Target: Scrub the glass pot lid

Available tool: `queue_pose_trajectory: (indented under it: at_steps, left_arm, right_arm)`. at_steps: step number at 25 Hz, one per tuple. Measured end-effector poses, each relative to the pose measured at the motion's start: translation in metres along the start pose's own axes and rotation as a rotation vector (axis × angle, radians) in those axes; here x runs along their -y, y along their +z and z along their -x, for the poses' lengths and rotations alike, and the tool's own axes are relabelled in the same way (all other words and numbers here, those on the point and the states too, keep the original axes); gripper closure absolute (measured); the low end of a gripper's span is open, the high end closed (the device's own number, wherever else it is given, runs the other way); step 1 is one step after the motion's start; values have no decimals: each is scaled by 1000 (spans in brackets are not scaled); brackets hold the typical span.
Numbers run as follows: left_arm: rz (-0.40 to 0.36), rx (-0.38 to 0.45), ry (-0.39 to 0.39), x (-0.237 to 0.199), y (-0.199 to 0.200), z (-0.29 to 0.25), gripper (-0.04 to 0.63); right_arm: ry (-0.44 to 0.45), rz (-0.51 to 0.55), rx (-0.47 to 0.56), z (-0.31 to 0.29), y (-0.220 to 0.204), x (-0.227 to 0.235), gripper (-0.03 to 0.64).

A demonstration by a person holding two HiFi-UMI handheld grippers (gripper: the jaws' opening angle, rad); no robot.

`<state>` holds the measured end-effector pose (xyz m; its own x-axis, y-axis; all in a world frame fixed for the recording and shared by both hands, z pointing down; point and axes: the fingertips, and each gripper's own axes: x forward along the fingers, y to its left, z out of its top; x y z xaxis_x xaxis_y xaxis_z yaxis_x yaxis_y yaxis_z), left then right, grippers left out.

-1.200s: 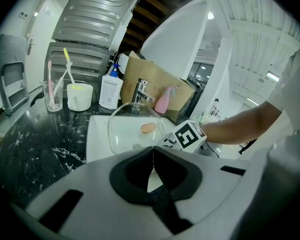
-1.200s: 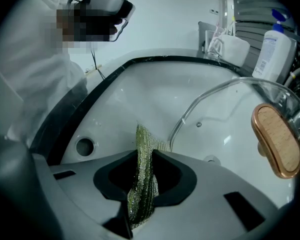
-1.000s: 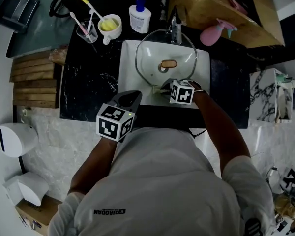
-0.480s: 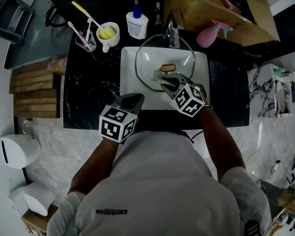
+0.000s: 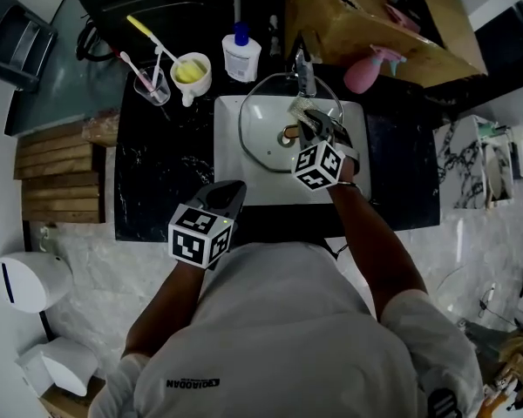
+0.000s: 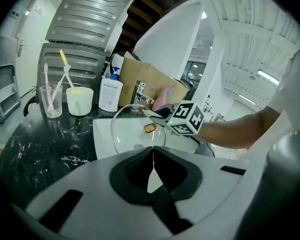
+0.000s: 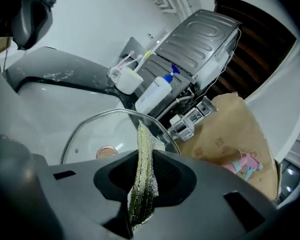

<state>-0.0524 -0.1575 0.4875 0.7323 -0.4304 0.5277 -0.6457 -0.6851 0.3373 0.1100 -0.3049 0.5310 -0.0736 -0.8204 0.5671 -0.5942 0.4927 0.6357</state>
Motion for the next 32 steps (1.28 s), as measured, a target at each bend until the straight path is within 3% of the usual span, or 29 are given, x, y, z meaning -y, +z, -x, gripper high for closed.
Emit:
queue_pose_trajectory:
  at_steps: [19, 32]
  left_arm:
    - [62, 12, 71, -41, -17, 31, 580]
    - [59, 1, 65, -49, -18, 32, 580]
  right_arm:
    - [-65, -165, -64, -49, 15, 2, 522]
    - [-81, -163, -57, -61, 28, 4, 522]
